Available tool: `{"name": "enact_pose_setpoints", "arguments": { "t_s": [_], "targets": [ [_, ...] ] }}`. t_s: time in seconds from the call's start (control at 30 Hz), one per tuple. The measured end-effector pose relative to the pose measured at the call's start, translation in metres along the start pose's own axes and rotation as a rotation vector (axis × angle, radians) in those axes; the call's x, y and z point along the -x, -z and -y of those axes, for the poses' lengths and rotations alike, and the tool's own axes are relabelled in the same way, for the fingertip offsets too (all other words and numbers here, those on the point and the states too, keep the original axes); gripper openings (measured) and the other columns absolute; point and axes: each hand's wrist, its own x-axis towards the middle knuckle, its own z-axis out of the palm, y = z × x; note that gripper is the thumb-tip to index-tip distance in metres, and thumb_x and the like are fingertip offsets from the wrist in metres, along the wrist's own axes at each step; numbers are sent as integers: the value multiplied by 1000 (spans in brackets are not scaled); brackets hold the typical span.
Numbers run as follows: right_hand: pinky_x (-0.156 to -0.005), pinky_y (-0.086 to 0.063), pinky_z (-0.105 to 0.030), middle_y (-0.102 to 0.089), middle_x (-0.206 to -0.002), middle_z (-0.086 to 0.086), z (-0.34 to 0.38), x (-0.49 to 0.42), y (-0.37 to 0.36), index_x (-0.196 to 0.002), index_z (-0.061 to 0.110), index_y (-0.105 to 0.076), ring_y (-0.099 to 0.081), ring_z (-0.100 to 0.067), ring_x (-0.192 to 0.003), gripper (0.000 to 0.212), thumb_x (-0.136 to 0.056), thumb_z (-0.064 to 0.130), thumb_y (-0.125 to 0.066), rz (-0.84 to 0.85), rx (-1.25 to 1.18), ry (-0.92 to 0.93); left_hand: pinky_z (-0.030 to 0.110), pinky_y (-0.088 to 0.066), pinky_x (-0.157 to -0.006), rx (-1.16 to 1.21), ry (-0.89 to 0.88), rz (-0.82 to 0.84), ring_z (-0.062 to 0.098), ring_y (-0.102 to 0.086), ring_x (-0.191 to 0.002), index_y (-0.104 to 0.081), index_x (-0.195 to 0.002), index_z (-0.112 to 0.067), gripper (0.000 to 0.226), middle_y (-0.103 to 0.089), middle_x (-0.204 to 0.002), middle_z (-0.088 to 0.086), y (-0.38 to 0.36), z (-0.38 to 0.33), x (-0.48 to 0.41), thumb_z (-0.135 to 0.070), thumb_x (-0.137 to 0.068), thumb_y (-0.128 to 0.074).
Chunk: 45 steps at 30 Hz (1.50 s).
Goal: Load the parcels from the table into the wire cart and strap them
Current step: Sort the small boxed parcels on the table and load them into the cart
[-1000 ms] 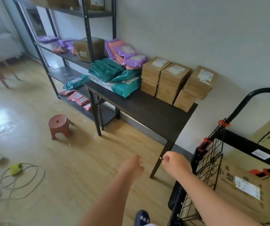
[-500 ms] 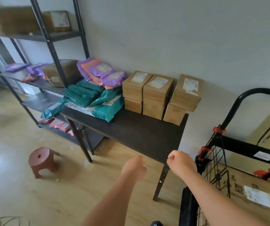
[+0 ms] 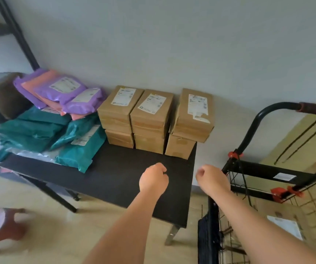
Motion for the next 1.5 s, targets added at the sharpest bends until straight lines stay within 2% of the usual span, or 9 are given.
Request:
{"name": "enact_pose_setpoints", "arguments": {
  "t_s": [0.17, 0.27, 0.47, 0.7, 0.87, 1.0, 1.13, 1.33, 1.5],
  "targets": [
    [-48, -37, -22, -58, -91, 8, -5, -27, 20, -140, 25, -42, -53, -5, -66, 43, -98, 25, -54, -180, -163, -137, 23, -39, -73, 117, -66, -186, 12, -55, -94, -55, -127, -21, 35, -61, -120, -3, 21, -37, -36, -8, -94, -53],
    [-57, -53, -32, -55, -85, 6, -8, -41, 30, -143, 21, -39, -62, -13, -67, 45, -100, 26, -51, -236, -357, -199, 23, -38, -74, 184, -135, -246, 8, -49, -90, -53, -127, -20, 34, -60, -118, -2, 31, -56, -51, -9, -95, -51],
    [-93, -44, -41, -53, -138, -12, 6, -71, 46, -145, 18, -39, -53, -29, -125, 50, -102, 42, -43, -226, -613, -269, 26, -41, -83, 285, -156, -201, 16, -56, -109, -44, -139, -20, 37, -57, -127, 1, 45, -84, -86, -27, -103, -39],
    [-106, -39, -45, -49, -145, -13, 24, -110, 61, -148, 14, -33, -47, -31, -133, 59, -102, 50, -36, -247, -690, -238, 34, -44, -98, 330, -197, -158, 19, -52, -124, -38, -146, -19, 48, -52, -138, 1, 55, -103, -131, -38, -102, -43],
    [-101, -43, -43, -50, -143, -12, 30, -134, 57, -150, 15, -32, -51, -29, -128, 61, -102, 52, -34, -216, -695, -237, 32, -44, -92, 299, -202, -78, 20, -52, -123, -33, -148, -18, 54, -50, -140, 2, 50, -112, -155, -42, -101, -42],
    [-83, -47, -32, -61, -122, -5, 32, -147, 53, -138, 14, -47, -57, -17, -104, 54, -103, 52, -28, -178, -671, -192, 27, -45, -81, 322, -209, -27, 10, -51, -96, -41, -139, -19, 45, -57, -126, -2, 45, -117, -167, -43, -101, -42],
    [-71, -42, -27, -58, -96, 5, 32, -154, 52, -121, 21, -54, -54, -7, -85, 49, -102, 55, -25, -144, -759, -203, 35, -50, -92, 348, -185, 24, 17, -57, -112, -40, -139, -19, 48, -57, -130, 0, 44, -119, -174, -46, -100, -42],
    [-65, -42, -24, -60, -93, 12, 30, -157, 49, -109, 33, -52, -56, -3, -86, 39, -98, 63, -29, -72, -912, -255, 38, -49, -98, 338, -142, 60, 21, -55, -121, -31, -148, -15, 62, -56, -135, 3, 42, -118, -175, -52, -99, -40],
    [-91, -46, -38, -58, -98, 11, 30, -154, 48, -101, 42, -49, -55, -13, -94, 34, -92, 71, -35, 67, -1121, -299, 45, -48, -101, 361, -119, 72, 24, -55, -122, -28, -150, -15, 64, -55, -136, 5, 42, -119, -174, -52, -99, -40]
  ]
}}
